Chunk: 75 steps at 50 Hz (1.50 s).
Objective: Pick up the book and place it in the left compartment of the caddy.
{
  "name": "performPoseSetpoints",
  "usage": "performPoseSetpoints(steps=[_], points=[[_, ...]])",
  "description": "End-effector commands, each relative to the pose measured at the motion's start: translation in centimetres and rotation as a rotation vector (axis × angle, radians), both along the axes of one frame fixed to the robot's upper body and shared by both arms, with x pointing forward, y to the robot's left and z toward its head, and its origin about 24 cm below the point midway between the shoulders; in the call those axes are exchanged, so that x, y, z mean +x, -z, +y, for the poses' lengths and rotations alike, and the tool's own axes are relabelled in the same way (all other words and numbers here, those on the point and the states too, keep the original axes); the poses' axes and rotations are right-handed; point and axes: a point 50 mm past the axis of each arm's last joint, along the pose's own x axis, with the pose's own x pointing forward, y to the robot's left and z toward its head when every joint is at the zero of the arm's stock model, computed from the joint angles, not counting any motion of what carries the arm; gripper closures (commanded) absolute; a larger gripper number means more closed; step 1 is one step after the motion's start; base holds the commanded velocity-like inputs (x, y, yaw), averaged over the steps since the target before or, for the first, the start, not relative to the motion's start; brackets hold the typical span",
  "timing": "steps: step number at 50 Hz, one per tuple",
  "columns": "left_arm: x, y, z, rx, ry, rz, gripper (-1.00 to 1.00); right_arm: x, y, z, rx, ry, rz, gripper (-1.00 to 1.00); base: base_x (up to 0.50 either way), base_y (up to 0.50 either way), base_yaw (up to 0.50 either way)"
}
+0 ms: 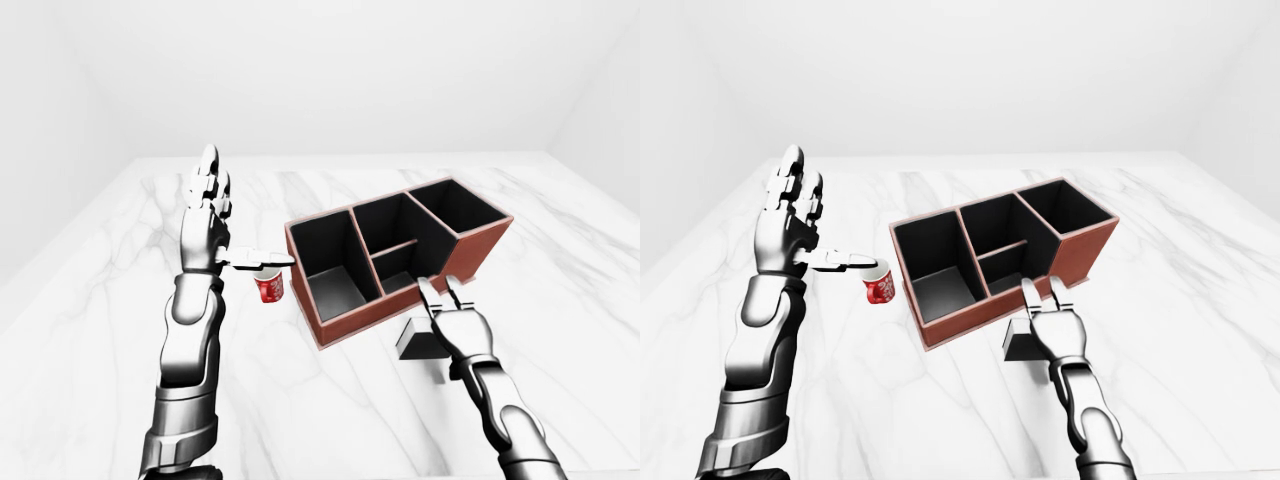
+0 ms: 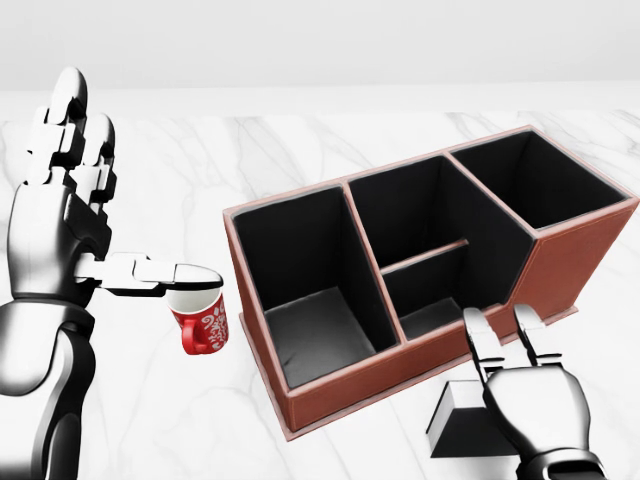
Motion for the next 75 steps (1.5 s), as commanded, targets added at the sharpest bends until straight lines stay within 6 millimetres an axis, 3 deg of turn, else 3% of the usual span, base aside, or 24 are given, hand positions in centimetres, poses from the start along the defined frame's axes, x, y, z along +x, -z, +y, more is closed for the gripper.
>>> performPoseSetpoints(steps=[1,12,13,14,15,16,17,32,45,64,75], points=[[0.0,0.0,0.0,0.0,-0.001,0.0,-1.0,0.1,1.8,-0.2,-0.03,-0.016,0.038,-1.0,0.0,0.0,0.0],[0.1,0.0,0.1,-0.002,-0.003,0.003,-1.0,0.2,2.6,0.0,-0.052,-0.033,0.076,-1.0,0.0,0.0,0.0],[0.1,0.0,0.2,-0.002,-0.004,0.004,-1.0,0.1,2.6,0.0,-0.052,-0.033,0.081,-0.88,0.0,0.0,0.0],[0.1,0.1,0.2,-0.003,-0.004,0.004,-1.0,0.0,2.6,0.0,-0.056,-0.034,0.089,-0.65,0.0,0.0,0.0],[0.1,0.1,0.2,-0.003,-0.004,0.004,-1.0,-0.1,2.5,0.0,-0.055,-0.034,0.086,-0.17,0.0,0.0,0.0],[0.1,0.1,0.2,-0.003,-0.004,0.005,-1.0,-0.1,2.4,0.0,-0.052,-0.034,0.084,0.88,0.0,0.0,0.0],[0.1,0.1,0.2,-0.003,-0.004,0.005,-1.0,-0.2,2.4,0.1,-0.05,-0.032,0.086,1.0,0.0,0.0,0.0],[0.1,0.2,0.2,-0.007,-0.003,0.011,-1.0,0.0,2.2,0.5,-0.023,-0.032,0.076,1.0,0.0,0.0,0.0],[-0.2,0.3,0.1,-0.005,-0.003,0.009,-1.0,0.1,0.7,0.0,0.061,0.004,0.002,1.0,0.0,0.0,0.0],[-0.5,-0.4,0.5,0.004,-0.008,-0.024,-1.0,-0.4,-7.4,-1.8,0.324,0.076,-0.137,1.0,0.0,0.0,0.0],[-0.6,-0.7,0.7,0.005,-0.014,-0.036,-1.0,-0.4,-11.8,-1.4,0.43,-0.007,-0.218,1.0,0.0,0.0,0.0]])
